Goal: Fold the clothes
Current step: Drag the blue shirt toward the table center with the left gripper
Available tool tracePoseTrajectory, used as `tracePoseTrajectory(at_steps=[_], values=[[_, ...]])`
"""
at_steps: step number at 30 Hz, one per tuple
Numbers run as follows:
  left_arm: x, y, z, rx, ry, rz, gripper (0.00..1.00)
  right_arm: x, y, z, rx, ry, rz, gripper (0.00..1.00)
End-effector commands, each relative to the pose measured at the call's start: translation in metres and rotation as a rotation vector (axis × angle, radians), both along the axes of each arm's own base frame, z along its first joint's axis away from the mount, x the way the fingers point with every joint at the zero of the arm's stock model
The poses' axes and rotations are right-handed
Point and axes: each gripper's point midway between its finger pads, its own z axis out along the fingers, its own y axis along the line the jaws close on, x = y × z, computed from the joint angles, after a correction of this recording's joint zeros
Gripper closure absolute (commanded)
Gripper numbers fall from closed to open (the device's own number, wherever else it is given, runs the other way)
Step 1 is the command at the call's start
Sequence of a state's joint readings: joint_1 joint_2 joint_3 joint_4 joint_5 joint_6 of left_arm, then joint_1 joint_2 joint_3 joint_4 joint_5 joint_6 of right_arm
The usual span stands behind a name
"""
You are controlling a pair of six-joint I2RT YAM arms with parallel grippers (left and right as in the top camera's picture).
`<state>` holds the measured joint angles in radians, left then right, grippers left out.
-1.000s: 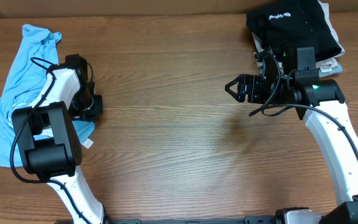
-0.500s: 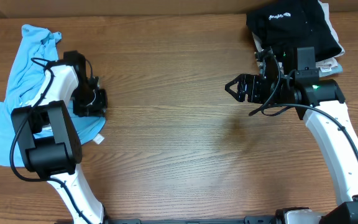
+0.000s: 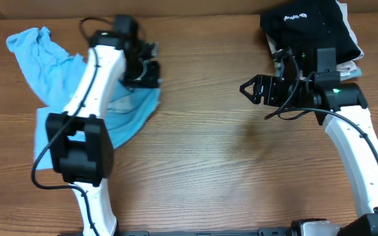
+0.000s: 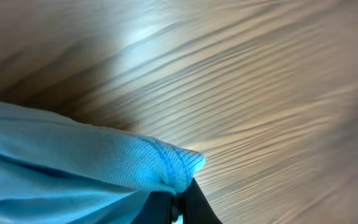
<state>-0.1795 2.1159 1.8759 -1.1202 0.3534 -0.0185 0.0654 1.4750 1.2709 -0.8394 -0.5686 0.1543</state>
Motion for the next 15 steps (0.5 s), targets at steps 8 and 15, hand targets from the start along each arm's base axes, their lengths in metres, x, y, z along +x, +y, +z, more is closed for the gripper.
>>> tracePoseTrajectory(at_steps=[8,15], values=[[0.006,-0.133,0.064,-0.200,-0.257,-0.280,0.85,-0.011,-0.055,0.062,0.005,-0.122,-0.170,0.19],[0.033,-0.114,0.121,-0.205,-0.361,-0.182,0.00,-0.028,-0.035,0.059,0.025,-0.074,-0.112,0.19]])
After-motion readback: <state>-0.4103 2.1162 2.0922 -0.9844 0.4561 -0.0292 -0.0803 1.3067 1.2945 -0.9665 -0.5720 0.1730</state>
